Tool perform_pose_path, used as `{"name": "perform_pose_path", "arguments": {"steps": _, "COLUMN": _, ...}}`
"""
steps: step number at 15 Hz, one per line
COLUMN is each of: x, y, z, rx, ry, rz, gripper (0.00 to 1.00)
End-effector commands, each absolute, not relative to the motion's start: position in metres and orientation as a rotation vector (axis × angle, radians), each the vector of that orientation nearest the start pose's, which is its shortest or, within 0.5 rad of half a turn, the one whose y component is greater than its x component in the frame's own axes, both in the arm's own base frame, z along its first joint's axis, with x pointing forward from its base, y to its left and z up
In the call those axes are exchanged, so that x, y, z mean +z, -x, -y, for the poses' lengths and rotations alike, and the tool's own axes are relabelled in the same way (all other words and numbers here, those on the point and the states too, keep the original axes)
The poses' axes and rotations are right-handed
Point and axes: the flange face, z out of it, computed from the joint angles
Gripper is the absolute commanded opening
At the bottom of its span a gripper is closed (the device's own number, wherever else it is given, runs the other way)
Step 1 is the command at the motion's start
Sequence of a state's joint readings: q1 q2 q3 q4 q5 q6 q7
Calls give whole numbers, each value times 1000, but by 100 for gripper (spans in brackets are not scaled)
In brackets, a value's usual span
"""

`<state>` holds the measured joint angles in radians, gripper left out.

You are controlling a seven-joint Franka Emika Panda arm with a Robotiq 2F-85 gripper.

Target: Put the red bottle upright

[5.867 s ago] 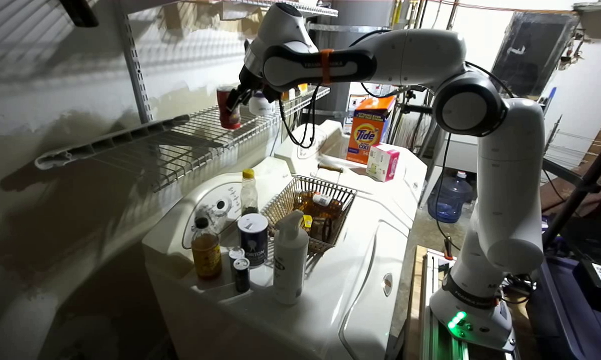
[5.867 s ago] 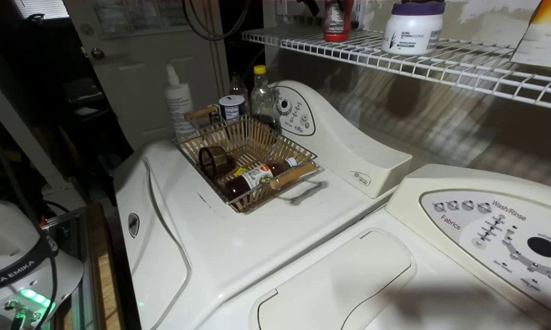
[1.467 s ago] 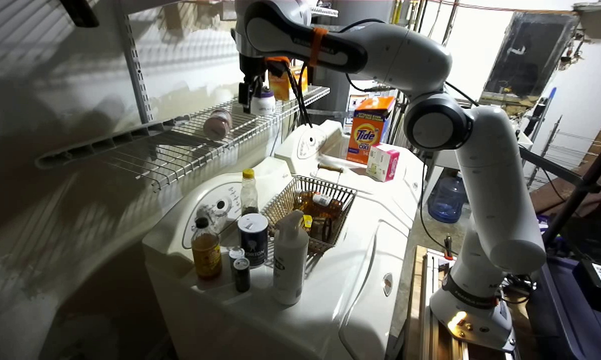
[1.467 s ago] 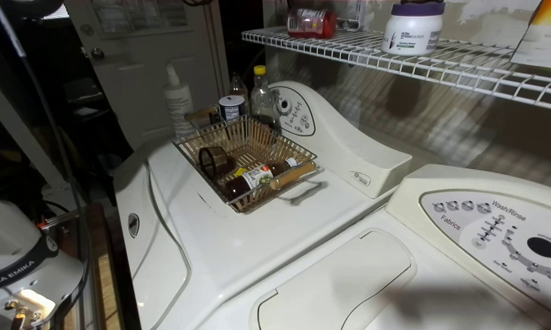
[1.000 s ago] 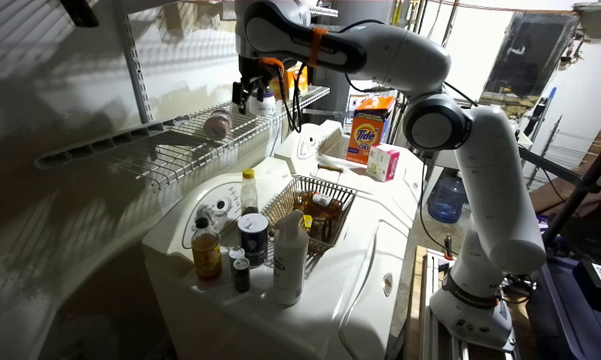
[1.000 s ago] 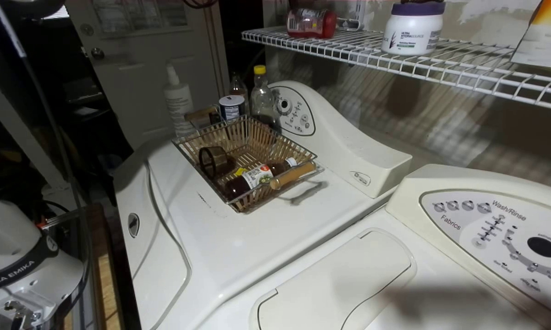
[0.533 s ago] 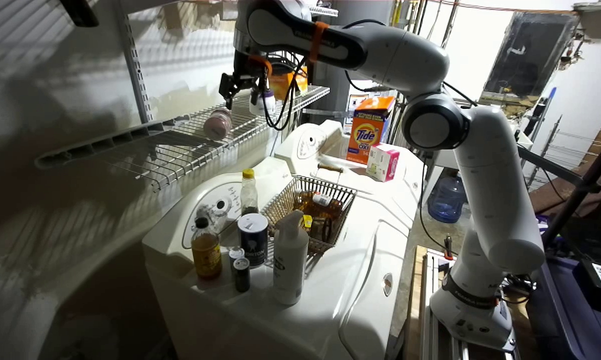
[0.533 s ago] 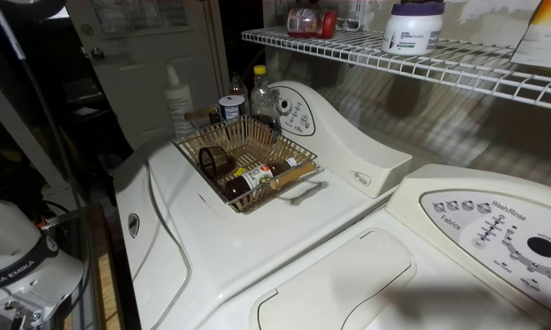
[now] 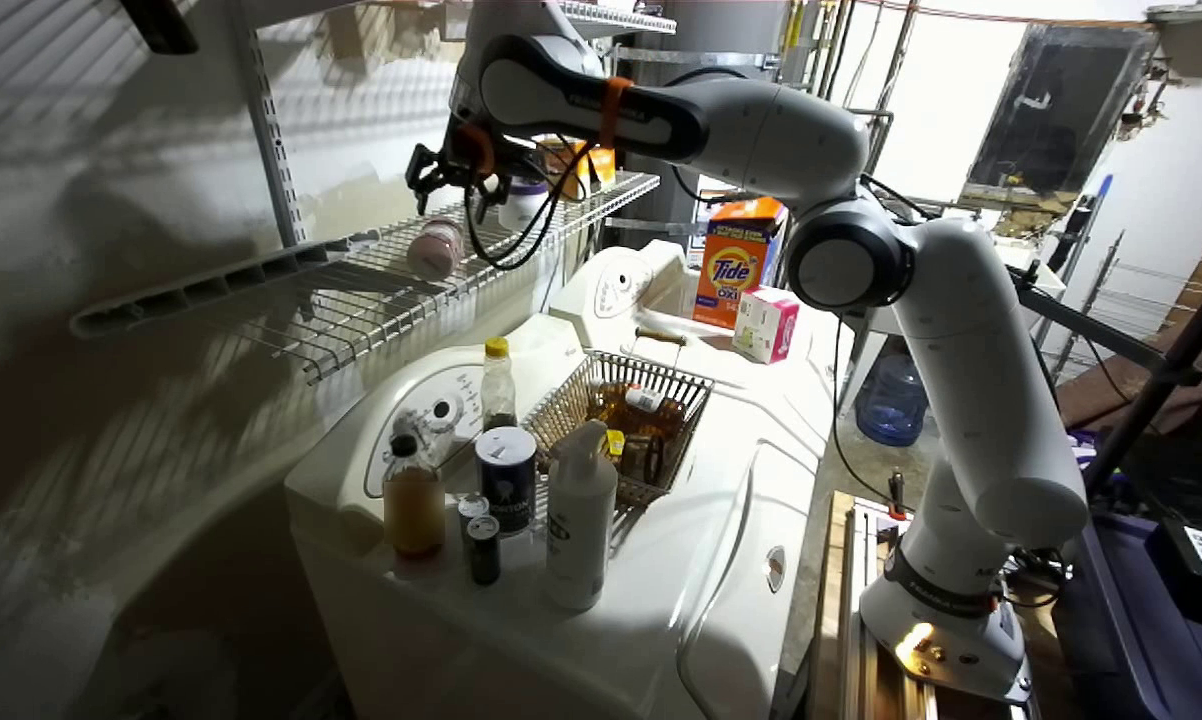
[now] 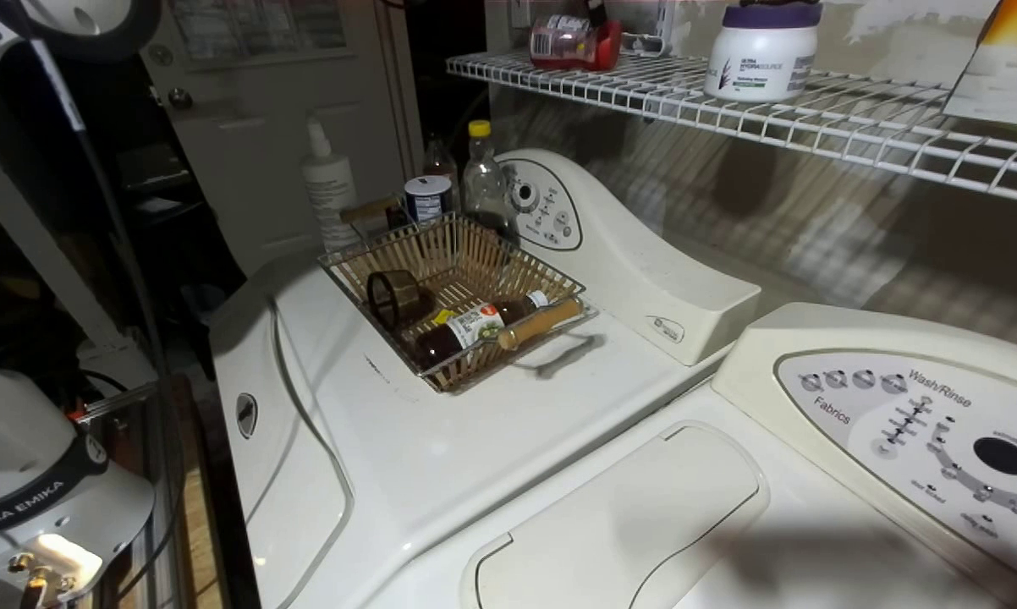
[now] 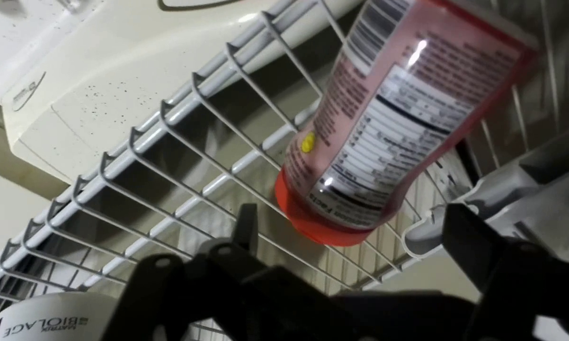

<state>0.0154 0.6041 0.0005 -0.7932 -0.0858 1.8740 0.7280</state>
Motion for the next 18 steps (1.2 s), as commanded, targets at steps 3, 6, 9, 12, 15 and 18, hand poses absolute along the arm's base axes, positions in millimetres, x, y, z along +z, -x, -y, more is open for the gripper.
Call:
{"name": "perform_pose_path", "arguments": {"steps": 3, "x": 631, "y": -756, "z": -5, "rx": -824, "ry": 2616, "rz": -1190, "gripper": 100}}
{"name": "perform_pose_path", "arguments": {"steps": 6, "x": 626, "y": -756, "z": -1, "rx": -839, "ry": 2664, "rz": -1191, "gripper": 100}}
{"name": "perform_pose_path", "arguments": {"steps": 9, "x": 622, "y": -756, "z": 2, "rx": -833, "ry": 2708, "rz": -1196, "gripper": 100}}
{"name": "perform_pose_path", "arguments": {"steps": 12, "x": 615, "y": -754, "z": 1, "rx": -773, "ry": 2733, "rz": -1205, "gripper": 100}}
{"name": "perform_pose_path", "arguments": {"steps": 15, "x": 609, "y": -753, "z": 2, "rx": -717, "ry": 2753, "rz": -1232, "gripper": 100}}
{"name": "perform_pose_path", "arguments": {"steps": 18, "x": 609, "y": -754, "z": 2, "rx": -709, "ry": 2733, "rz": -1224, "gripper": 100}}
